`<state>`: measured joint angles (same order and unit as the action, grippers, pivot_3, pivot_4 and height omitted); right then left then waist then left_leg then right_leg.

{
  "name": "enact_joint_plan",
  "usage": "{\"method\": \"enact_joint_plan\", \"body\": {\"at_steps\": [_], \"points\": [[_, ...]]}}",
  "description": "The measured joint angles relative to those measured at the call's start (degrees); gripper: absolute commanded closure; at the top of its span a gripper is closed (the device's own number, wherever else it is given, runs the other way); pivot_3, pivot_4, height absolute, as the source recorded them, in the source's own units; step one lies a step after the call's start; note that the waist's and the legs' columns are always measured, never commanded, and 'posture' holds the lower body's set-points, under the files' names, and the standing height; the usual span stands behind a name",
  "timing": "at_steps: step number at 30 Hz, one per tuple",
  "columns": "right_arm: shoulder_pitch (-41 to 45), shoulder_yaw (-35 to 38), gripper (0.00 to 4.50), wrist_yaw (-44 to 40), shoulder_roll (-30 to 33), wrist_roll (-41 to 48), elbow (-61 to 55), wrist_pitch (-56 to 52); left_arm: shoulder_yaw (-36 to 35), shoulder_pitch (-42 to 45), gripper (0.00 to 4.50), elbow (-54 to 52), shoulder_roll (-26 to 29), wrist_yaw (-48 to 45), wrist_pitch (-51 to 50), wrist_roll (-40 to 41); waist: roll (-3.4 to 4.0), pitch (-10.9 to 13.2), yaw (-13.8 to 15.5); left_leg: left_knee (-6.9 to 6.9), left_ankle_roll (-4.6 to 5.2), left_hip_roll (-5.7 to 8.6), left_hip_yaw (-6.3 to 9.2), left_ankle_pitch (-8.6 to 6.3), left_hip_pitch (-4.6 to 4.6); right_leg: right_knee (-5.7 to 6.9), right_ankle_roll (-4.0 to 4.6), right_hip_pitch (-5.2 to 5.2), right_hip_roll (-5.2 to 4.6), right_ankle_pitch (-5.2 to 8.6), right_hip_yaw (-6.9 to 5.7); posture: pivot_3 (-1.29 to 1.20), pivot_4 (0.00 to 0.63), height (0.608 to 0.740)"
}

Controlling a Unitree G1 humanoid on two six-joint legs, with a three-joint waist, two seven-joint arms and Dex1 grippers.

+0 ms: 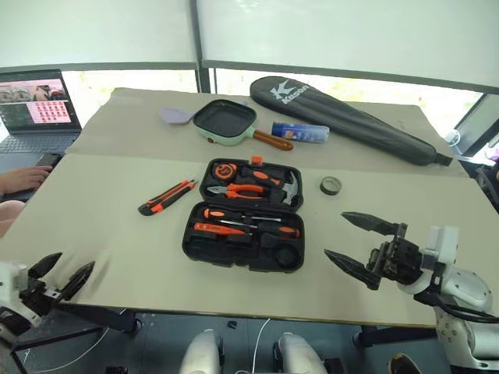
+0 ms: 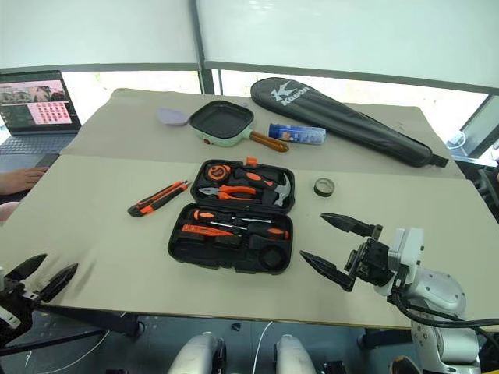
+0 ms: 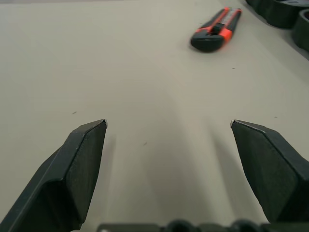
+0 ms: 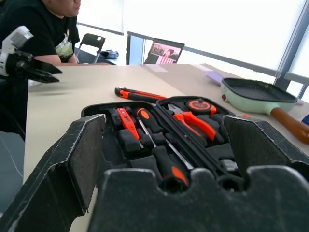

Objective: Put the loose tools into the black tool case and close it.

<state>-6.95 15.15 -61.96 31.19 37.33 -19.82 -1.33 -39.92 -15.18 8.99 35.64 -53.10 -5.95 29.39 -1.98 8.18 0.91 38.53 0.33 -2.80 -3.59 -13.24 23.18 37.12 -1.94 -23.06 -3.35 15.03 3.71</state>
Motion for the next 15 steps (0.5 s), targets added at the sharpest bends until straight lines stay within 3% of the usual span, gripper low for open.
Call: {"method": "enact_joint_plan", "body": {"at_steps": [8,11,15], "points": [[1.3,-0.8,0.0,2.8,-2.2,0.3,-4.4,0.5,11.2,20.2,0.03,1.2,6.8,2.4,-13.0,0.4,-0.12,-0.1,-0.4,0.02,-0.01,0.02,-0.11,0.03,0.07,0.04,0.0,0.2,0.19,-0.02,-0.01,0.0,0.15,0.74],[2.0,-3.2,0.0,5.3,-3.2,-0.3,-7.2,0.4,20.7,33.7,0.03,7.6,8.7,2.4,-16.0,-4.7,-0.12,-0.1,-0.4,0.02,-0.01,0.09,-0.1,0.04,0.08,0.05,-0.01,0.22,0.27,-0.03,0.01,0.0,0.15,0.74],[2.1,-4.1,0.0,7.8,-3.3,-0.8,-9.4,0.0,29.1,43.9,0.03,17.7,8.8,0.6,-16.3,-10.1,-0.14,0.0,-1.5,-0.01,-0.02,0.09,-0.13,0.02,0.3,0.05,-0.01,0.0,0.3,-0.03,0.07,0.0,0.15,0.74]]}}
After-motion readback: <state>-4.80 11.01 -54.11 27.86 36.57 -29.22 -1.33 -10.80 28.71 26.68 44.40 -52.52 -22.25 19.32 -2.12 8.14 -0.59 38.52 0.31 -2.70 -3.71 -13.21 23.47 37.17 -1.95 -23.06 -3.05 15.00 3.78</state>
